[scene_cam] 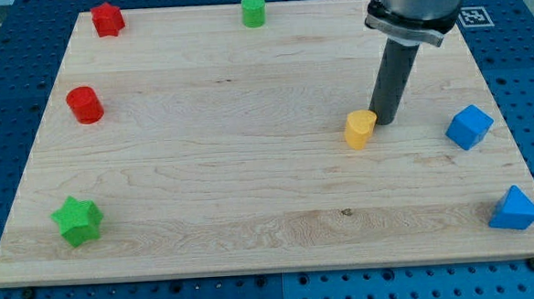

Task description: Move the yellow heart towards bottom center

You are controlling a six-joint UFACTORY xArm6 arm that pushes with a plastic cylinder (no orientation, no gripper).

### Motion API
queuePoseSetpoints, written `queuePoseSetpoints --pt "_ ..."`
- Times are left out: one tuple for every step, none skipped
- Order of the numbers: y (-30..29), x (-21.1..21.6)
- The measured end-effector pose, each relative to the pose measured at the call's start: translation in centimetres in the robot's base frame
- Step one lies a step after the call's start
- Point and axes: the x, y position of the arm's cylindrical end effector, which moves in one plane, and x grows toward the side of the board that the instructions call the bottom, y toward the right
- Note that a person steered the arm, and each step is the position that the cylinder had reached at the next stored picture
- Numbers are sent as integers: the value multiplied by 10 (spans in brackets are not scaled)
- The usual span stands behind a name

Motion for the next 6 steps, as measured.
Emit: queuePoseSetpoints --pt "-43 3" --pt "-69 21" --pt "-72 54" --pt "-92 69" --pt "-118 76" --pt "-129 95"
